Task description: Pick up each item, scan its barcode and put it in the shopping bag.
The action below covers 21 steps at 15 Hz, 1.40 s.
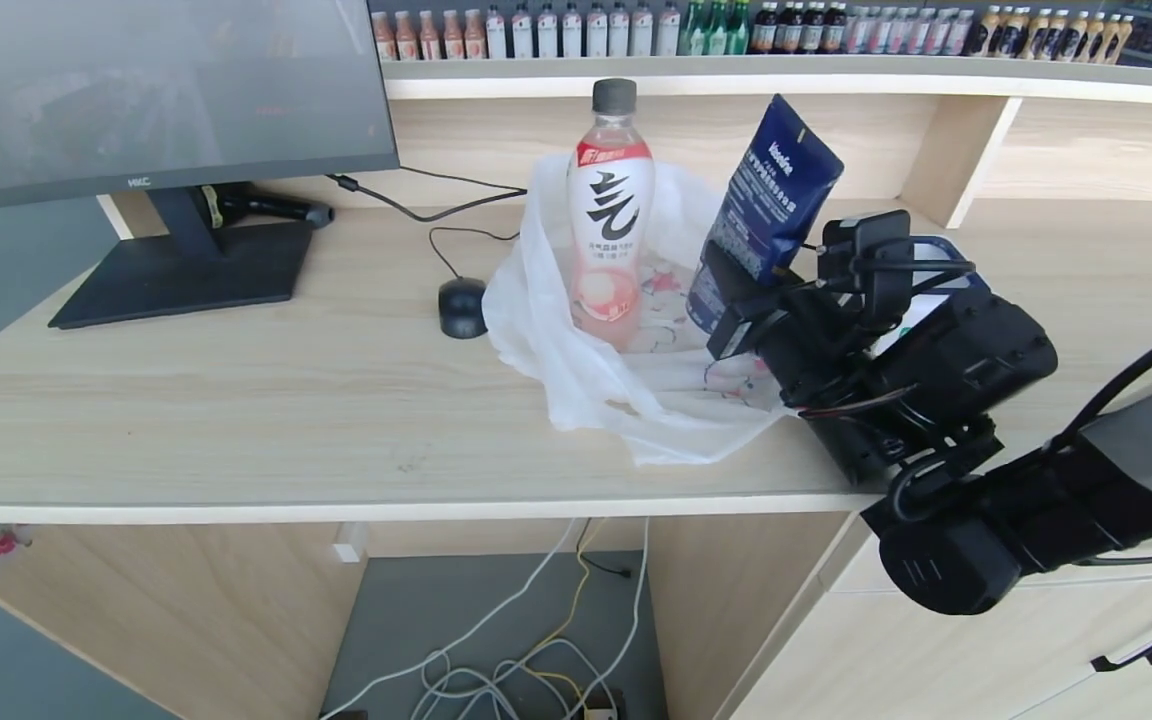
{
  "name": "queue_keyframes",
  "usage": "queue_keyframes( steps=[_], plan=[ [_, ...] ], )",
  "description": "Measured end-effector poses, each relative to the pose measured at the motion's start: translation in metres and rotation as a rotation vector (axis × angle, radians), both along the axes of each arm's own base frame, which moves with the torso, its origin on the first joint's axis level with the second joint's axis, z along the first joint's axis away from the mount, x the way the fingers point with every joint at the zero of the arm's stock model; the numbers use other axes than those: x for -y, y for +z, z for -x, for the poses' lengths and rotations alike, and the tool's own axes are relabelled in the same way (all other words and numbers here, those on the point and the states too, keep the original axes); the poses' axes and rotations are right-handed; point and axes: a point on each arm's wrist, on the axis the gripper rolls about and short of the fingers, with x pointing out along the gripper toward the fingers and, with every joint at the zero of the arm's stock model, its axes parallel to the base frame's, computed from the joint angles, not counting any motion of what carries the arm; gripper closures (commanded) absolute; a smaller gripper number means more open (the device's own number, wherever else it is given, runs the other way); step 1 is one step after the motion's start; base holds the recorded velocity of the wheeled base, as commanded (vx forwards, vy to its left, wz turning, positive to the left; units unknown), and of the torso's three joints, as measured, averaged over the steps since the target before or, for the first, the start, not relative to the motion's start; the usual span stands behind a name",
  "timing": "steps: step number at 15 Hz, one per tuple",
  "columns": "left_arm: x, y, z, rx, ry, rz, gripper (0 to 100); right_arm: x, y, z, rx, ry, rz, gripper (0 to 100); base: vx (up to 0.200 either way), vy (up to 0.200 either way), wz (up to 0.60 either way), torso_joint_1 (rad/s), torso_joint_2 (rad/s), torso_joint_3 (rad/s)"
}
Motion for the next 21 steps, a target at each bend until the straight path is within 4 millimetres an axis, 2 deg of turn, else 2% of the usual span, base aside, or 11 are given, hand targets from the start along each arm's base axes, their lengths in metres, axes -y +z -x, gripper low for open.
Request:
queue_keyframes(
  steps=[18,21],
  plan=[
    [0.0,0.0,0.0,0.0,0.0,0.0,0,-0.006,-0.003,-0.013,0.003,0.007,-0.013,100,0.0,0.0,0.0,0.0,0.0,0.0],
    [0.0,0.0,0.0,-0.001,0.0,0.0,0,-0.003,0.003,-0.007,0.008,0.009,-0.016,100,0.0,0.0,0.0,0.0,0.0,0.0]
  ],
)
